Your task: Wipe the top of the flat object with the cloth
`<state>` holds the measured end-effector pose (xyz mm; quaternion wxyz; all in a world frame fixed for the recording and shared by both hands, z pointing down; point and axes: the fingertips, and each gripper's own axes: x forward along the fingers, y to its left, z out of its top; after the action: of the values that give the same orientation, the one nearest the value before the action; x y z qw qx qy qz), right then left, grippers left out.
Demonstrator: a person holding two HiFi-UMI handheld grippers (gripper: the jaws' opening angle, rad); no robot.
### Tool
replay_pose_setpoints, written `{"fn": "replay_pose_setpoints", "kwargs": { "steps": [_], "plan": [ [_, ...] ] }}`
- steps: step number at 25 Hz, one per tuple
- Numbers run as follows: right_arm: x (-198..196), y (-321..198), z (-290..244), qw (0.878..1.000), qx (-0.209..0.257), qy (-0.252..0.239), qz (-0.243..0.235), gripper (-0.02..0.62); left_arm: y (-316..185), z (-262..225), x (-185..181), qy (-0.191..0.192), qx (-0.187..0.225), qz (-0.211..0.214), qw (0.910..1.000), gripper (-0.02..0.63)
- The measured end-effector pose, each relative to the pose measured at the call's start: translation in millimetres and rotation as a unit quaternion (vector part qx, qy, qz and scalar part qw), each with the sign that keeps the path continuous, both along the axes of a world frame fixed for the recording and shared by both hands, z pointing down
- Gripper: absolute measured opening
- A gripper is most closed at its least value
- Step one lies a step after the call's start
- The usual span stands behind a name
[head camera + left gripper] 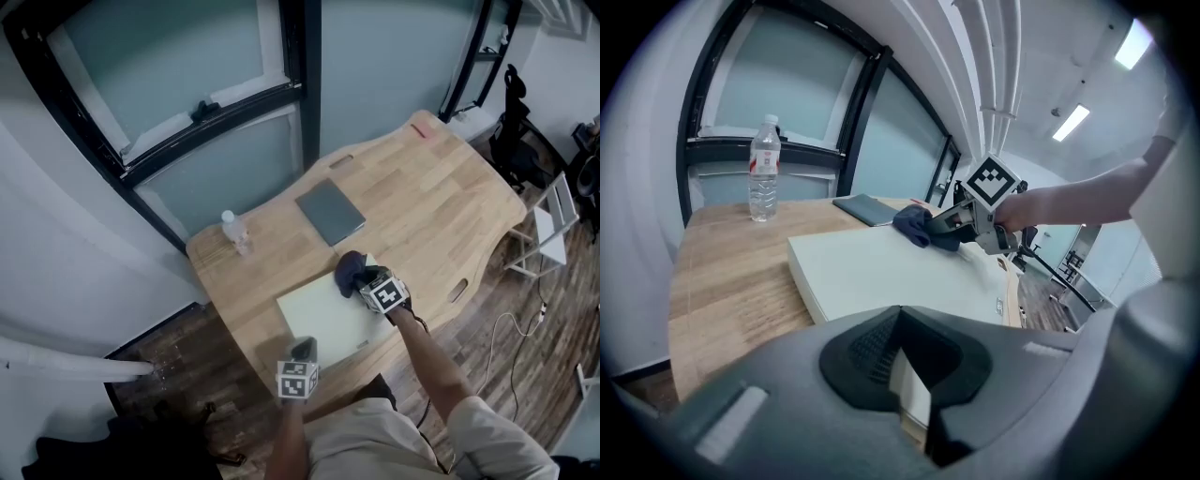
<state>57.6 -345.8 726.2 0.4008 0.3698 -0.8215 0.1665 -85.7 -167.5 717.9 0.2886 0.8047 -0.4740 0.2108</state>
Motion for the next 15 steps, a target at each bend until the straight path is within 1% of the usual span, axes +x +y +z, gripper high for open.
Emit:
{"fn": "replay_pose_setpoints", "kwargs": {
  "steps": [5,9,12,15],
  "plan": [
    [12.5,-9.9,-2.0,1.0,0.015,-0.007,0.005,0.078,0.0,-0.6,1.8,-0.003,0.0,0.003,1.0,0.008],
    [25.2,-10.8,1.2,1.0,0.003,0.001,0.014,0.078,0.4,0.0,2.0,-0.005,-0.003,0.006,1.0,0.008],
    [31.0,-15.5,-1.9,1.0,0.005,0.011,0.008,0.078,0.5,-0.3,2.6,-0.008,-0.004,0.007,0.9999,0.008],
    [42.7,-21.2,-2.8,1.0,0.008,0.018,0.012,0.078,1.1,-0.3,3.5,-0.009,-0.004,0.005,0.9999,0.008]
  ]
}}
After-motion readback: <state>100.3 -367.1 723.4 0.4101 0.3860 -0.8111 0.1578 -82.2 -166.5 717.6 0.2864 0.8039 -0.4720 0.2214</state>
